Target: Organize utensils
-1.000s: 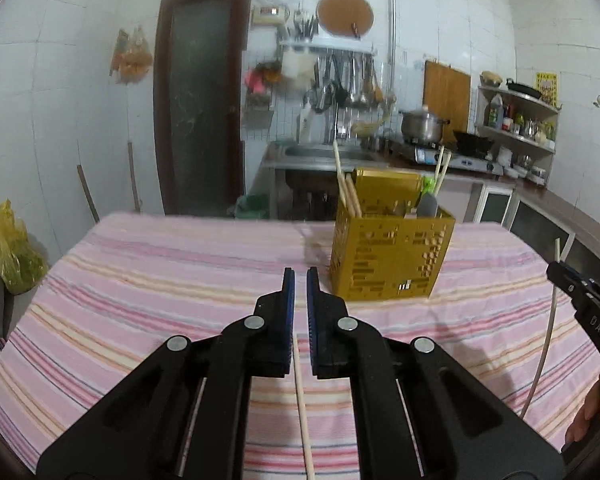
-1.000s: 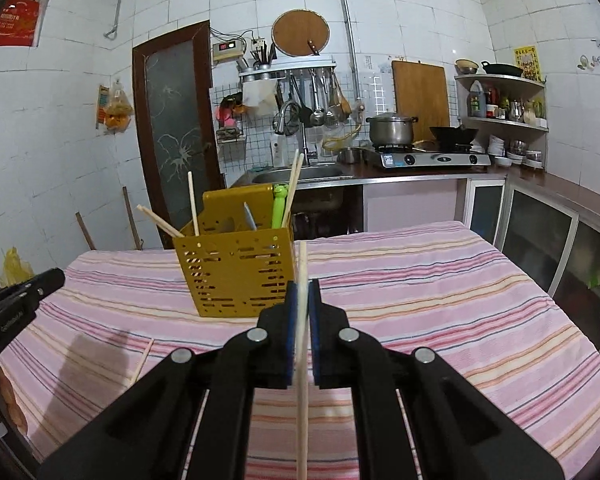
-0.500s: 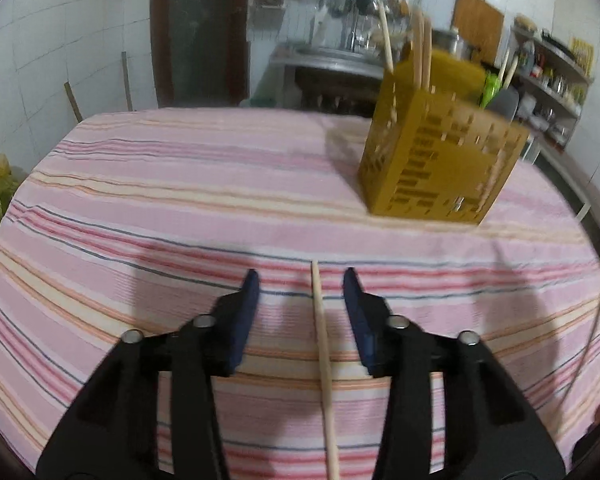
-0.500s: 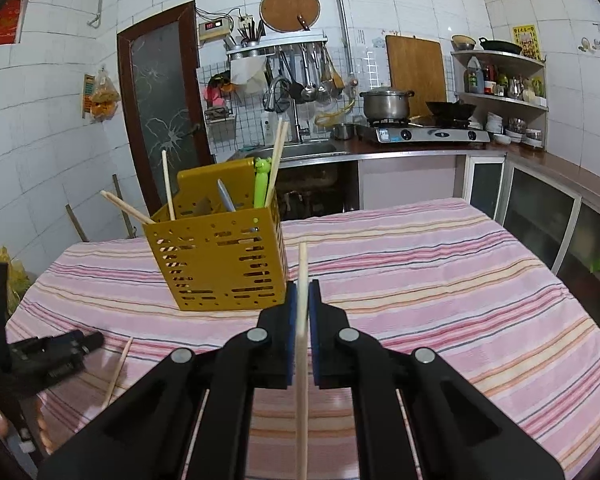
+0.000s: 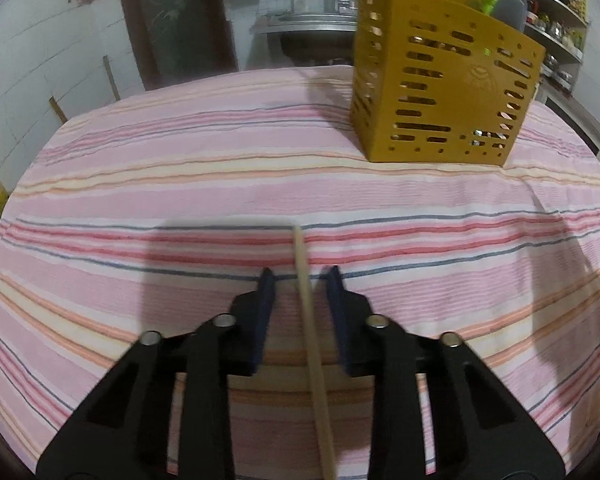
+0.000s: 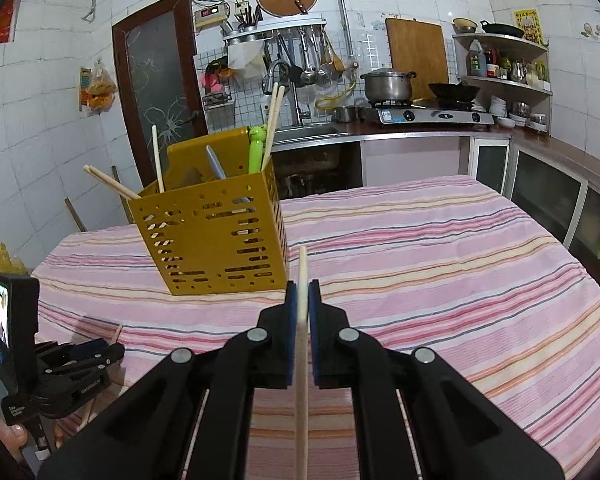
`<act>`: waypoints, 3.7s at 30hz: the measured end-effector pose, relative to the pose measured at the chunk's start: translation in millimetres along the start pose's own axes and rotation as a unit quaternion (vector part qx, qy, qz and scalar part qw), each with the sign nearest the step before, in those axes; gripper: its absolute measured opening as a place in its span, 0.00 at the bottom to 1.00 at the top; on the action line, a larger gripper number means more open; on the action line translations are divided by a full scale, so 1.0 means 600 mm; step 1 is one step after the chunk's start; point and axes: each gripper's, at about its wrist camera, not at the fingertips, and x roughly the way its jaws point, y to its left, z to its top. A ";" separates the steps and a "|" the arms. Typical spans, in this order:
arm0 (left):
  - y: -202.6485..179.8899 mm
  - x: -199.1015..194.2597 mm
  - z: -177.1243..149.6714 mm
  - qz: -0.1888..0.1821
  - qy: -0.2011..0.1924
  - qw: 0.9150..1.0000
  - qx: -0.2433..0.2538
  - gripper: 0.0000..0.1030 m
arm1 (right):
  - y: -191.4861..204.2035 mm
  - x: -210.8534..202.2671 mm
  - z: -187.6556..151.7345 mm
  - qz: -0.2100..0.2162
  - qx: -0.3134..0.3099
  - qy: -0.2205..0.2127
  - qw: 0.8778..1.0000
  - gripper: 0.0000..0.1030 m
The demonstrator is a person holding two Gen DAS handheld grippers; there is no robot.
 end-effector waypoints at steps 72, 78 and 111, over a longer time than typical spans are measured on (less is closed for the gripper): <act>0.025 -0.334 0.024 -0.062 -0.304 0.950 -0.036 0.04 | 0.045 -0.151 0.067 0.001 -0.049 -0.125 0.991 0.06; 0.017 -0.352 0.052 -0.077 -0.316 0.945 -0.036 0.04 | 0.048 -0.152 0.106 0.009 -0.045 -0.142 0.989 0.06; -0.117 -0.194 0.357 -0.033 -0.416 0.909 -0.022 0.04 | 0.053 0.080 0.323 0.054 -0.008 -0.269 0.962 0.06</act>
